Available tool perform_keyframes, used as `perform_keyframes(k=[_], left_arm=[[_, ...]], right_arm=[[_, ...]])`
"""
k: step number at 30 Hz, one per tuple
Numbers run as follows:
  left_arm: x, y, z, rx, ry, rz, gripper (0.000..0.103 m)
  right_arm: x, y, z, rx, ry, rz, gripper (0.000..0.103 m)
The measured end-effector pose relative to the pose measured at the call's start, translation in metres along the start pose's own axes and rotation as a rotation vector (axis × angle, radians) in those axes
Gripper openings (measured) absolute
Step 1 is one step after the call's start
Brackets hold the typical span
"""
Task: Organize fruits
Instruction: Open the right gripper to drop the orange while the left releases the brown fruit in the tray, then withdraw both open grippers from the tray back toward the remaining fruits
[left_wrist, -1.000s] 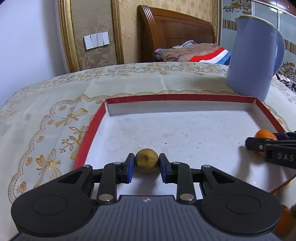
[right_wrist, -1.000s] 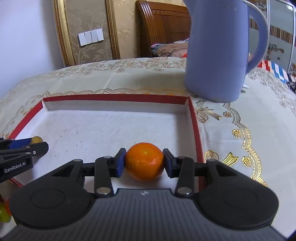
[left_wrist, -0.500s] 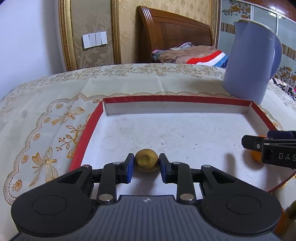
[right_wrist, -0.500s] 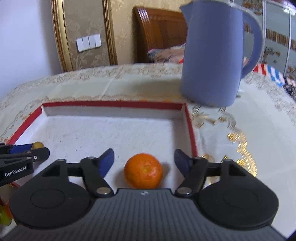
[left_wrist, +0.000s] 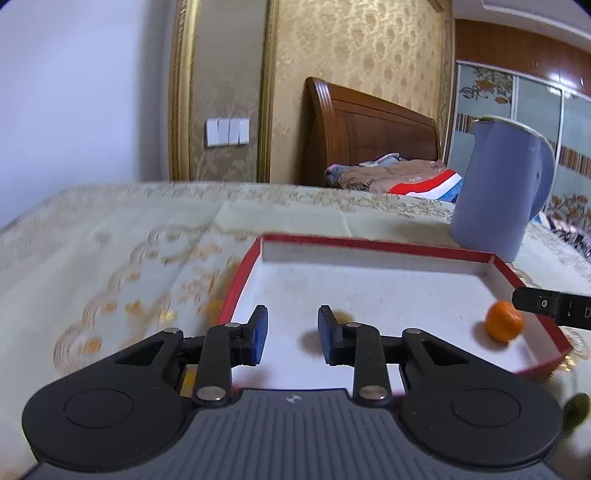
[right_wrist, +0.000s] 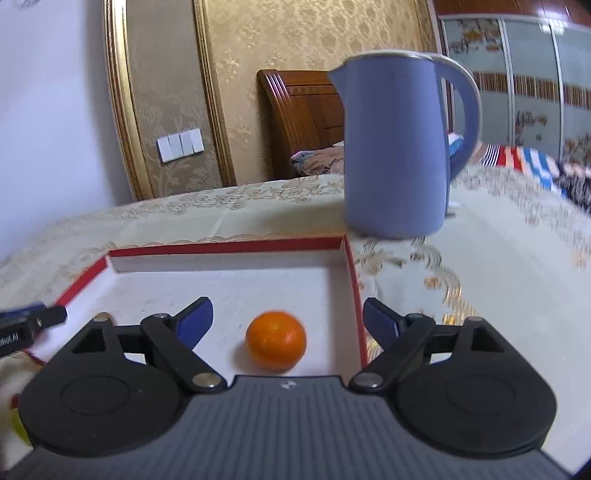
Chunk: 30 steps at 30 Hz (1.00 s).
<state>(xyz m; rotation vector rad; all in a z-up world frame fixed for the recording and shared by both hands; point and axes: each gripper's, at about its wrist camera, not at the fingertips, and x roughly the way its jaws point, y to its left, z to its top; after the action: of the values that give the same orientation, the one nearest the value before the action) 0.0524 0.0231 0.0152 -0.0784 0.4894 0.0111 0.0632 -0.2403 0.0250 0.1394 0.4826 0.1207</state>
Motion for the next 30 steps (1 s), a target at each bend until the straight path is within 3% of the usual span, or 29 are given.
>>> perform_keyframes(k=[5, 9, 10, 13, 14, 17, 19, 21, 26, 30], left_arm=[[-0.021, 0.008, -0.016, 0.031, -0.013, 0.042, 0.029], [-0.039, 0.016, -0.025, 0.016, -0.018, 0.001, 0.030], [-0.043, 0.019, -0.027, 0.008, -0.015, -0.017, 0.034], [-0.053, 0.022, -0.034, 0.010, -0.047, -0.006, 0.069], [-0.056, 0.022, -0.036, 0.018, -0.065, 0.009, 0.071], [-0.063, 0.027, -0.044, 0.042, -0.080, -0.016, 0.071], [-0.069, 0.036, -0.050, 0.002, -0.064, -0.086, 0.071], [-0.077, 0.047, -0.052, -0.057, -0.101, -0.111, 0.071], [-0.068, 0.044, -0.049, -0.038, -0.037, -0.091, 0.071], [-0.071, 0.040, -0.049, 0.048, -0.030, -0.026, 0.071]], right_arm=[[-0.019, 0.004, -0.012, -0.047, -0.060, -0.023, 0.087], [-0.034, -0.001, -0.015, -0.016, -0.114, -0.033, 0.100], [-0.036, -0.002, -0.015, -0.005, -0.119, -0.035, 0.100], [-0.037, -0.007, -0.016, 0.013, -0.115, -0.036, 0.100], [-0.036, -0.007, -0.016, 0.012, -0.111, -0.043, 0.100], [-0.034, -0.006, -0.017, 0.006, -0.100, -0.045, 0.100], [-0.033, -0.004, -0.017, 0.001, -0.094, -0.045, 0.100], [-0.032, -0.003, -0.018, -0.009, -0.094, -0.053, 0.100], [-0.033, -0.003, -0.019, -0.010, -0.094, -0.065, 0.100], [-0.030, -0.004, -0.019, -0.003, -0.080, -0.065, 0.100]])
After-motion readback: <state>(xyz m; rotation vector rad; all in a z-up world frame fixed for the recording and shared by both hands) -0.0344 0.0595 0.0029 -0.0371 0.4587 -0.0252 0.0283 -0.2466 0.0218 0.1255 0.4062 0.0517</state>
